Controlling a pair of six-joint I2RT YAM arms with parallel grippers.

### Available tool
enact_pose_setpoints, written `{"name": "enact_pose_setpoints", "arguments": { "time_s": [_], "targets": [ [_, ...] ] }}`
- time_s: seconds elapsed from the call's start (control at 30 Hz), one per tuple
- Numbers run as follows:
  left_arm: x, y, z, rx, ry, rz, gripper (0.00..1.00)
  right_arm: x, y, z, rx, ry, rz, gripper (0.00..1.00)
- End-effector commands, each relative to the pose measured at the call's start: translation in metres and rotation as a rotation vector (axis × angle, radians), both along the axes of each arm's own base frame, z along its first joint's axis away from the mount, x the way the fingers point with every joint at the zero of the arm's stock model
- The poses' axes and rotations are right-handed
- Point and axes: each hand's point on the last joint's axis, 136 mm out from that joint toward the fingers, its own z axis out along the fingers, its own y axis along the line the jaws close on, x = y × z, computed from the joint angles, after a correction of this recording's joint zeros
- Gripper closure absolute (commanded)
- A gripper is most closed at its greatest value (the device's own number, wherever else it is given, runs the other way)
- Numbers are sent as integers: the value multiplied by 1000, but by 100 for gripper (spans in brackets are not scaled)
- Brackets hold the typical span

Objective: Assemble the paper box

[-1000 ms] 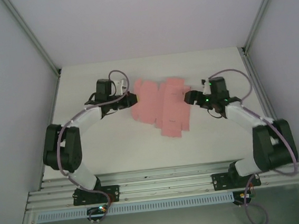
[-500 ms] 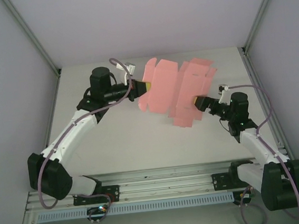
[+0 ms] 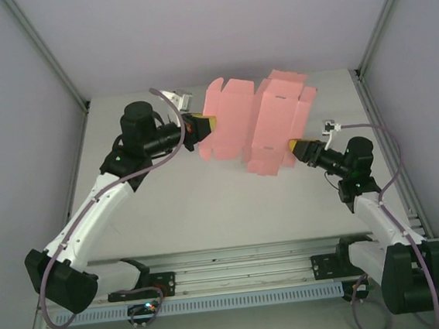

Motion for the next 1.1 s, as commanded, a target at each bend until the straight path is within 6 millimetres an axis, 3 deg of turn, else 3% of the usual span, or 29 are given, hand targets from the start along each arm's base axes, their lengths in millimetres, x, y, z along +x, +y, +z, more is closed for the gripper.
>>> {"name": "enact_pose_setpoints", "arguments": {
  "time_s": [0.0,0.17,0.23,0.27,0.33,0.47,0.53,0.6,0.7,0.9,1.07],
  "targets": [
    [7,15,0,37,-39,107,100,-10,5,12,-12,-40,37,64],
    [13,24,-13,59,-38,172,100,-10,2,7,-42,-8,18,97],
    [16,27,-25,74,-15,196,95,-9,1,2,-68,16,11,100],
    [18,29,-35,91,3,216,74,-8,1,-2,-82,35,8,100],
    [26,42,-62,144,50,301,3,-8,4,-11,-109,60,20,100],
    [44,102,-141,334,216,658,0,-11,17,-46,-282,173,51,100],
    [44,135,-170,440,277,808,0,-13,20,-68,-469,226,55,100],
    [41,156,-185,504,323,888,0,-14,26,-82,-639,245,88,100],
    [37,166,-192,519,362,914,0,-6,30,-94,-881,231,131,100],
    [37,158,-189,442,371,848,0,54,1,-95,-1323,131,-46,100],
    [40,156,-192,400,384,832,0,88,22,-82,-1643,-135,-93,100]
  ]
}}
